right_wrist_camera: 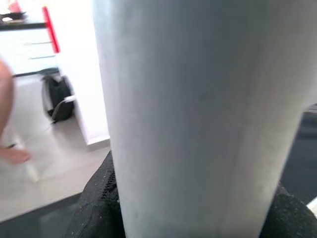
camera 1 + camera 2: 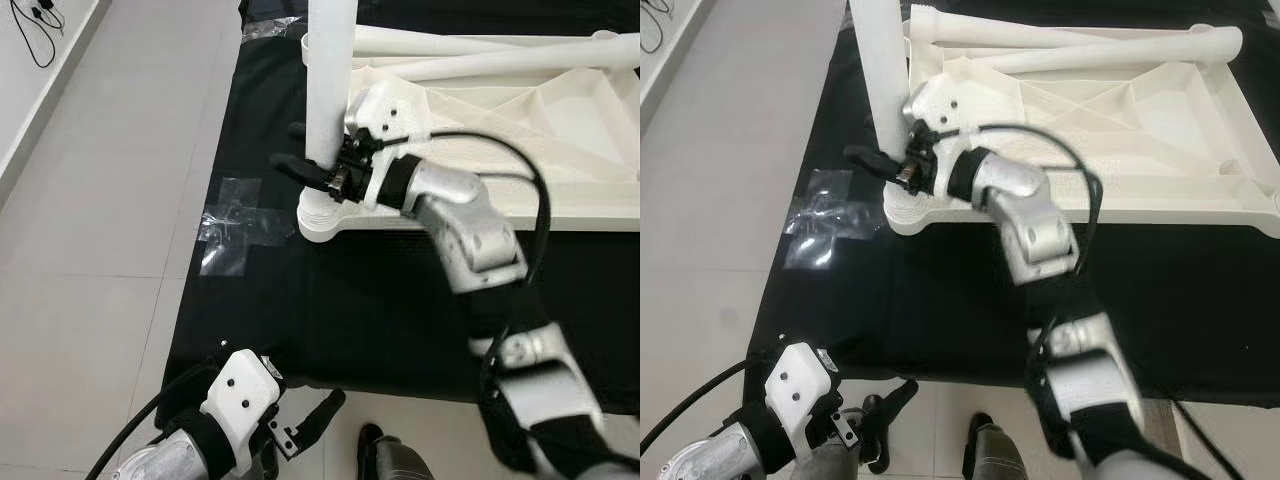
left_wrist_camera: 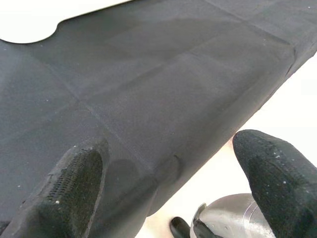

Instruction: Building children table

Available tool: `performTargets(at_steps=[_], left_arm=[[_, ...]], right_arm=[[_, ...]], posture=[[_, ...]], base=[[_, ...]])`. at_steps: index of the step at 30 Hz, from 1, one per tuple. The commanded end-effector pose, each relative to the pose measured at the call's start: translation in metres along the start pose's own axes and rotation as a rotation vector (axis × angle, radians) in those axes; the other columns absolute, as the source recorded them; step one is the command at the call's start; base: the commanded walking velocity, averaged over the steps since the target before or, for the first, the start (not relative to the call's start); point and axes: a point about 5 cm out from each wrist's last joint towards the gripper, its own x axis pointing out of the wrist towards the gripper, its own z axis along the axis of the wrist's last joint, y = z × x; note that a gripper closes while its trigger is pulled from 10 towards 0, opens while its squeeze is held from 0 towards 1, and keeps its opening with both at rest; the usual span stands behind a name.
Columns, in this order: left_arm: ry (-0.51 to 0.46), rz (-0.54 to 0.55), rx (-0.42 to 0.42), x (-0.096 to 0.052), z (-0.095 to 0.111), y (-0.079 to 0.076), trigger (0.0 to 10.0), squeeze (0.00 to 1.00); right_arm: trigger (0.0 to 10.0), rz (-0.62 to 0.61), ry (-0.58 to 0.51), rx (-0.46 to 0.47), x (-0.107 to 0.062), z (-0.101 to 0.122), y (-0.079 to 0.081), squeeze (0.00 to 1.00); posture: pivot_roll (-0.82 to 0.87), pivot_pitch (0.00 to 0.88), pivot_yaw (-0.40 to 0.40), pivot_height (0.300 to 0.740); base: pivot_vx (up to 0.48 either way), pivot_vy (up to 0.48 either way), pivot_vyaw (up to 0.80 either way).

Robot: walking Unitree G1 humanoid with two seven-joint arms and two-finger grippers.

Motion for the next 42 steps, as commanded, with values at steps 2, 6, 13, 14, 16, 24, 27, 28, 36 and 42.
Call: performTargets(at_steps=[2,6,13,14,16,24,27,28,36,42], left_arm=[[0.016,-0.010,-0.018,-0.002,-0.005,-0.002,10.0,0.00],[0.016,-0.010,-0.018,-0.002,-0.005,-0.002,10.0,0.00],[-0.016,0.072,-0.025,-0.003,0.001,0.013,10.0,0.00],[-0.026,0.098,-0.033,-0.004,0.003,0.017,10.0,0.00],[-0.039,0.135,-0.024,-0.008,0.007,0.029,10.0,0.00],[-0.224,0.238,0.019,-0.021,0.062,0.080,10.0,0.00],[-0.317,0.185,0.034,-0.026,0.091,0.092,10.0,0.00],[-0.368,0.106,0.046,-0.027,0.109,0.094,10.0,0.00],[-0.607,-0.232,0.106,-0.018,0.213,0.111,10.0,0.00],[-0.664,-0.294,0.101,0.015,0.256,0.124,10.0,0.00]], right_arm=[[10.0,-0.185,0.362,0.165,-0.023,-0.083,0.012,0.00],[10.0,-0.208,0.365,0.158,-0.024,-0.083,0.014,0.00],[10.0,-0.710,0.353,0.104,-0.026,-0.088,0.074,0.00],[10.0,-0.716,0.349,0.102,-0.025,-0.087,0.073,0.00],[10.0,-0.730,0.349,0.110,-0.023,-0.088,0.069,0.00],[10.0,-0.802,0.352,0.093,-0.022,-0.087,0.061,0.00],[10.0,-0.842,0.351,0.091,-0.022,-0.086,0.062,0.00],[10.0,-0.858,0.352,0.098,-0.024,-0.087,0.062,0.00],[10.0,-0.877,0.347,0.166,-0.017,-0.091,0.074,0.00],[10.0,-0.867,0.332,0.165,-0.011,-0.090,0.073,0.00]], posture=[[0.17,0.381,-0.002,0.740],[0.17,0.381,-0.002,0.740],[0.18,0.361,-0.014,0.740],[0.19,0.358,-0.013,0.740],[0.19,0.349,-0.017,0.740],[0.21,0.330,-0.018,0.740],[0.22,0.325,-0.013,0.740],[0.22,0.321,-0.007,0.740],[0.23,0.290,0.012,0.740],[0.23,0.273,0.020,0.740]], base=[[0.000,0.000,0.00],[0.000,0.000,0.00],[0.000,0.000,0.00],[0.000,0.000,0.00],[0.000,0.000,0.00],[0.000,0.000,0.00],[0.000,0.000,0.00],[0.000,0.000,0.00],[0.000,0.000,0.00],[0.000,0.000,0.00]])
